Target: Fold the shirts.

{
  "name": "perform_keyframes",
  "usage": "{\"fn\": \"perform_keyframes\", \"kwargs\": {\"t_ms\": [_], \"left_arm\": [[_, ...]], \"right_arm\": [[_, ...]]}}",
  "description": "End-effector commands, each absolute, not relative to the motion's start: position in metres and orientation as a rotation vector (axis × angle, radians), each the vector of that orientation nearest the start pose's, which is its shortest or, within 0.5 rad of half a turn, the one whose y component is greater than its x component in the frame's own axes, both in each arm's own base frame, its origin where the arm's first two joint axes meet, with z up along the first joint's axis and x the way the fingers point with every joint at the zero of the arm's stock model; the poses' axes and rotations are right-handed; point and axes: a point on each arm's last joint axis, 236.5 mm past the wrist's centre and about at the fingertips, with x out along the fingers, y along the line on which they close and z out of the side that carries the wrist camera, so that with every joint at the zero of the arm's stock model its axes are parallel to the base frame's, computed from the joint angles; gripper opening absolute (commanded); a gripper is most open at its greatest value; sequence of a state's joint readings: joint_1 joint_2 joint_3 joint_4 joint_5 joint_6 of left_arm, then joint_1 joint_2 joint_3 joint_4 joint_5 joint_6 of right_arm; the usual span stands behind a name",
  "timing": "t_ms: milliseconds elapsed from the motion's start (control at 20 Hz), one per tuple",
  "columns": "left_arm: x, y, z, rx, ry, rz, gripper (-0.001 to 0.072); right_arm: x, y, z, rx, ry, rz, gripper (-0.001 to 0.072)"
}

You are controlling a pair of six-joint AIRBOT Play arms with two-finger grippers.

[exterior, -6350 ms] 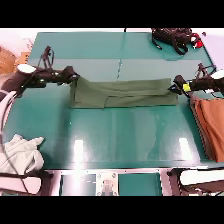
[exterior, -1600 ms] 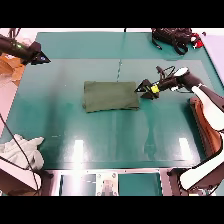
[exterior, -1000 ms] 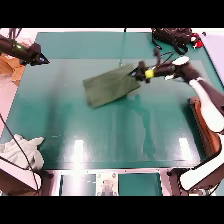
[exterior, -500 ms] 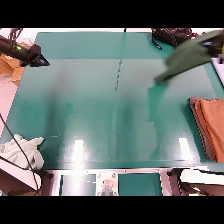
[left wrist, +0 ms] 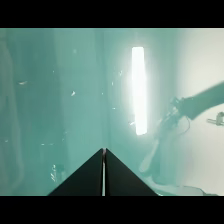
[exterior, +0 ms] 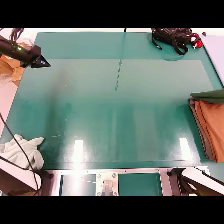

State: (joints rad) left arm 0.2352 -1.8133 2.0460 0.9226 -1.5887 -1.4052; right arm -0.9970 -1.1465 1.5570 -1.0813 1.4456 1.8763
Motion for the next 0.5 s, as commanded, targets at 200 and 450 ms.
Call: {"fn": "perform_keyframes", "kwargs": {"t_ms": [200,450], "left_arm": [[0.494,-0.029,0.094,-0.427,1.222,-0.476,0.0025],[0.494,-0.030,0.095,-0.430,1.221,-0.479,0.0025]], "right_arm": [[0.149,-0.263,0.112,1.115,0.878,-1.085,0.0018],[0.091,-0.251,0.034,1.158,1.081,-1.218,0.0443]]}}
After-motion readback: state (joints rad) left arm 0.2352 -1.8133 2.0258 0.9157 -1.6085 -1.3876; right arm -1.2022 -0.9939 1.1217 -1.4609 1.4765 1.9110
